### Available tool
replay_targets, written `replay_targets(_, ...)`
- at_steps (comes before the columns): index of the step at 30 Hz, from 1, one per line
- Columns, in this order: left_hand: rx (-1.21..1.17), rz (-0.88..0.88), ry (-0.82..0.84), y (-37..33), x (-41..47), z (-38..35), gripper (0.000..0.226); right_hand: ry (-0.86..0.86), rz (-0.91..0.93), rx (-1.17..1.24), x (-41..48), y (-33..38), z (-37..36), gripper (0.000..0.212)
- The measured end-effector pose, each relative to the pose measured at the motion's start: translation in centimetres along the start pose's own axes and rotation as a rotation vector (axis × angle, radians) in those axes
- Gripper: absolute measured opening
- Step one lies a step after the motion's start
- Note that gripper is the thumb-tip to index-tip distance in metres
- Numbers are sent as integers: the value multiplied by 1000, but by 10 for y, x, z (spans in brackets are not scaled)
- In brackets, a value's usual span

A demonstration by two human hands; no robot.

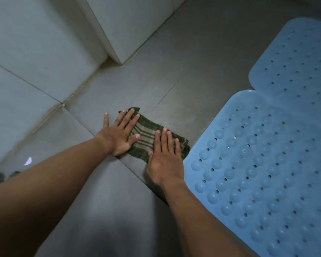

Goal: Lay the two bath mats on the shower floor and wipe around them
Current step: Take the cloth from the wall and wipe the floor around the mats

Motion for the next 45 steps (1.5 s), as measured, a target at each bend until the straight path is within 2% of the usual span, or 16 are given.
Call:
replay_targets(6, 41, 9, 1, 1, 1, -3, 76, 15, -83, 44, 0, 7, 5, 69)
replay_targets(8, 53, -2, -22, 2, 3, -3, 82, -47, -201, 74, -4, 13, 4, 73)
replay_targets(11, 42, -32, -31, 3, 3, -5, 78, -165, -323, 61, -7, 19, -6, 71)
replay_targets(15, 18, -79, -82, 4, 12, -2, 75, -270, -373, 6, -2, 18, -9, 63)
replay_targets(20, -3, -162, -101, -1, 52, 15, 80, -312, -392, -30, 21, 5, -6, 63)
replay_targets(26, -13, -218, -113, -12, 93, 31, 74, -184, -371, -32, 56, -23, 11, 65)
replay_targets(39, -78, -298, -142, -33, 161, 56, 75, -146, -442, -154, 108, -57, 33, 64)
replay_targets(45, -103, -324, -173, -34, 173, 61, 74, -194, -515, -145, 117, -64, 38, 64)
Point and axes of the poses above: each hand's wrist, its own x-axis towards the middle knuckle, its own z-axis out of the back of the hand, y = z × x, the point moved 5 cm from there along x, towards the middle knuckle, and after that the axes turned 12 degrees about -y, right-handed, at the moved point
